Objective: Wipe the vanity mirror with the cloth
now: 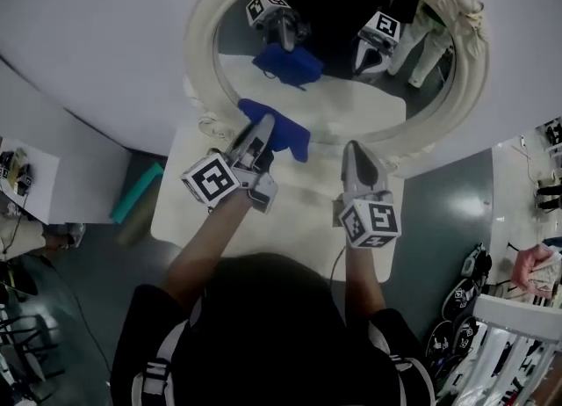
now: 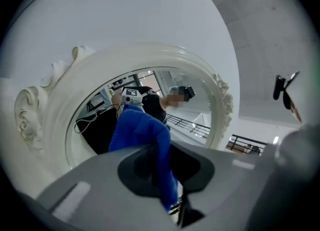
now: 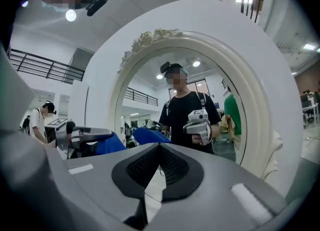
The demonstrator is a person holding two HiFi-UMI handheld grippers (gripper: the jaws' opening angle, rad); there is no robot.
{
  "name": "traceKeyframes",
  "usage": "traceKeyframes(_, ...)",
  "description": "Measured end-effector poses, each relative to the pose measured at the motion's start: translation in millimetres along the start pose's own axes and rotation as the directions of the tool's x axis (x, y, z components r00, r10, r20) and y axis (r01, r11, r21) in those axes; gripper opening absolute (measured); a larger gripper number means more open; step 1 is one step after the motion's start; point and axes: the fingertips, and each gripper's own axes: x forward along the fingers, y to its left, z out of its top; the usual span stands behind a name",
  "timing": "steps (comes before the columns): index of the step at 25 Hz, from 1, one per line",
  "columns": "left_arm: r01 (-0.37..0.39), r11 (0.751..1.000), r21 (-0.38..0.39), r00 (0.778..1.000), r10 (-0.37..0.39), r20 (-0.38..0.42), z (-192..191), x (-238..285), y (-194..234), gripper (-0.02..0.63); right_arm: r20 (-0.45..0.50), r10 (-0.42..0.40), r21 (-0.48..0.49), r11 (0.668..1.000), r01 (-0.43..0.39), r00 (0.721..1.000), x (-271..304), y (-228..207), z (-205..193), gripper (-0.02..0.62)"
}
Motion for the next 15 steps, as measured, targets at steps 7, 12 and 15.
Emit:
traceKeyframes(7,-0.063,0.996,-0.061,0.997,0.06,-0.044,-44,-10,74,0.04,-0.043,0.002,0.005,1.0,-0.002,0.999,8,11,-32,0.0)
traceKeyframes(12,-0.103,0.992,-0.074,0.994,0.099,-0.053,-74,-8,113,0.04,-0.08,0.022,0.029,0.999,-0.02,0.997,13,15,-53,0.0)
traceKeyframes(15,-0.104,0.99,-0.092,0.994,0.101,-0.045,-84,1,126,0.04,-0.097,0.029,0.048,0.999,-0.025,0.995,16,11,-65,0.0)
